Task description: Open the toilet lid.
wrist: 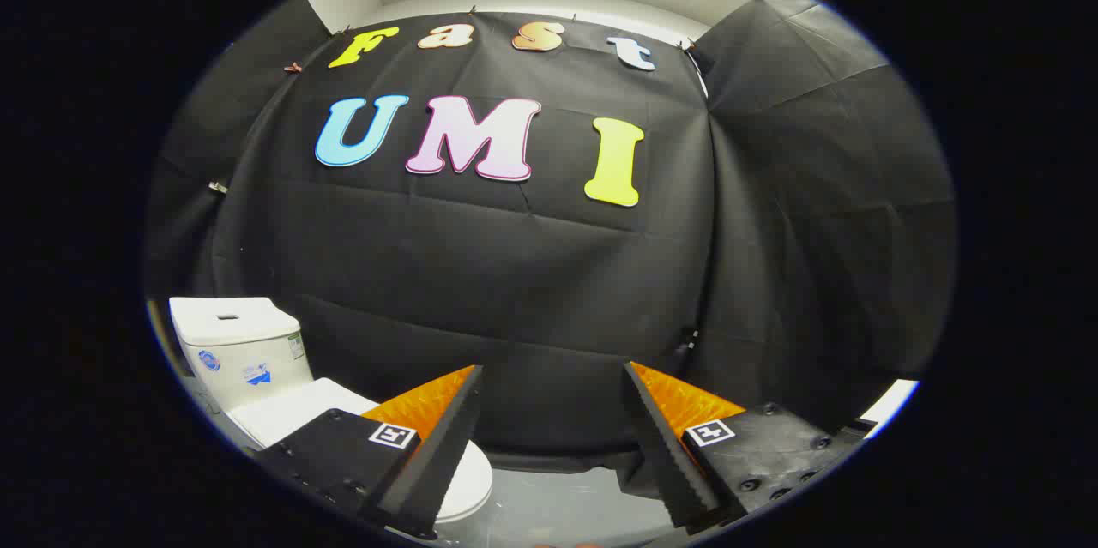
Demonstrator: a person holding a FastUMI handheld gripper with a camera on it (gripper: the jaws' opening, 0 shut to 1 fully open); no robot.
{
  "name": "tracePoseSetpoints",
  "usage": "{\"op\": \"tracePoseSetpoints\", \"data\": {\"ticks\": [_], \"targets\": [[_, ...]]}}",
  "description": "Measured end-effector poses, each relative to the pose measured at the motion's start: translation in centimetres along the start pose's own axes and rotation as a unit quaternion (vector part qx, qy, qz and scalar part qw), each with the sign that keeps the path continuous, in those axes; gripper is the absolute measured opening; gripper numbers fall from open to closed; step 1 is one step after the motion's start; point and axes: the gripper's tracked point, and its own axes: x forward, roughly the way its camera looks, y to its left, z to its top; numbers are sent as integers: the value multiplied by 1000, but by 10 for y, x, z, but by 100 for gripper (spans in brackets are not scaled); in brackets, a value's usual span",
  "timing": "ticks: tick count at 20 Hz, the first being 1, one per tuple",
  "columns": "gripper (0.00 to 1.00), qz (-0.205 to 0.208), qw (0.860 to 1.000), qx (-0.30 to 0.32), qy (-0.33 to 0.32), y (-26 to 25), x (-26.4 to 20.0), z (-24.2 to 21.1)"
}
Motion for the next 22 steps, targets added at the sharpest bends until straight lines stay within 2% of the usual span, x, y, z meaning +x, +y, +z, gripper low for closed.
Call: {"op": "tracePoseSetpoints", "data": {"ticks": [13,22], "targets": [[98,2,1000,2,-4,2,-1,1],[98,19,1000,3,0,15,-4,0]]}}
